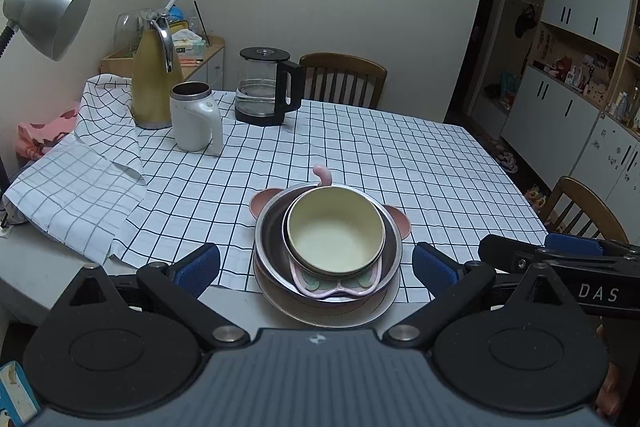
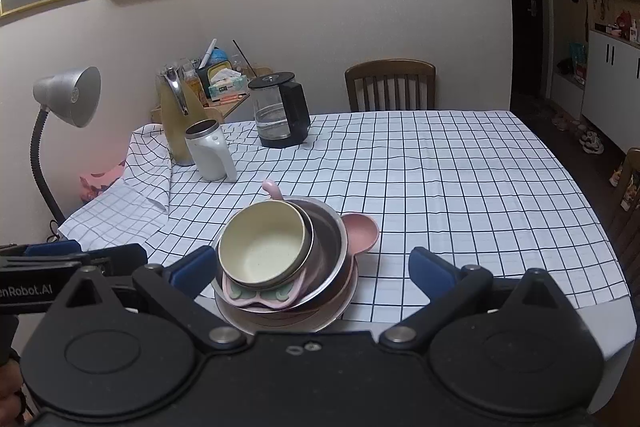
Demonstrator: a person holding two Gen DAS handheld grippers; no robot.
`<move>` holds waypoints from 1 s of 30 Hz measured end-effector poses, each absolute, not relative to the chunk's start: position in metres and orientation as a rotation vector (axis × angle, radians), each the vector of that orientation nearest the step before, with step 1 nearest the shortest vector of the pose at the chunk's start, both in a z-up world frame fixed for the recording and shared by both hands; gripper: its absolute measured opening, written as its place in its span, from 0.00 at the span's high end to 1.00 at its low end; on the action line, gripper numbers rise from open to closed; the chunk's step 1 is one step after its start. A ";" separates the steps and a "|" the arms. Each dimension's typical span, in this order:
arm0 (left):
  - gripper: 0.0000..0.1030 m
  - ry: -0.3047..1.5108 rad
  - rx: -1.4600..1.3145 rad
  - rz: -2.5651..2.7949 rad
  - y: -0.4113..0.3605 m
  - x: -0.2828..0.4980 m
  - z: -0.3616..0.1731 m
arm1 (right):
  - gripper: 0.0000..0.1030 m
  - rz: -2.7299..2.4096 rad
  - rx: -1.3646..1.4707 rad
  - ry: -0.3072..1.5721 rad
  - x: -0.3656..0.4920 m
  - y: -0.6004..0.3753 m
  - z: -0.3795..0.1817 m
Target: Organize plates and bowls
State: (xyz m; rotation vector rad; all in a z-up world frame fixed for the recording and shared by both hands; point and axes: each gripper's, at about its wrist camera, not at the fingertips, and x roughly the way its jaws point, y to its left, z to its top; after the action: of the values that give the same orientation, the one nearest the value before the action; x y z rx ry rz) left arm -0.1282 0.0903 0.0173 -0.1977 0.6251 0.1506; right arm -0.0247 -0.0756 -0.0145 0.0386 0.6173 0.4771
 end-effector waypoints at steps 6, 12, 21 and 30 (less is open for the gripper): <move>0.00 0.629 -0.201 0.161 0.086 -0.128 0.016 | 0.00 0.481 0.032 0.616 -0.025 -0.079 -0.015; 0.00 0.640 -0.207 0.183 0.083 -0.127 0.014 | 0.00 0.482 0.037 0.612 -0.023 -0.084 -0.016; 0.00 0.652 -0.211 0.196 0.077 -0.124 0.011 | 0.01 0.504 0.022 0.616 -0.021 -0.087 -0.016; 0.00 0.654 -0.201 0.212 0.073 -0.125 0.011 | 0.01 0.516 0.021 0.617 -0.021 -0.089 -0.017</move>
State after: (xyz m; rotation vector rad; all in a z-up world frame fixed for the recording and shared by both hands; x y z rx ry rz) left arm -0.1248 0.0735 0.0114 -0.2007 0.6545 0.2123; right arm -0.0209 -0.0890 -0.0173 0.0214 0.6173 0.5156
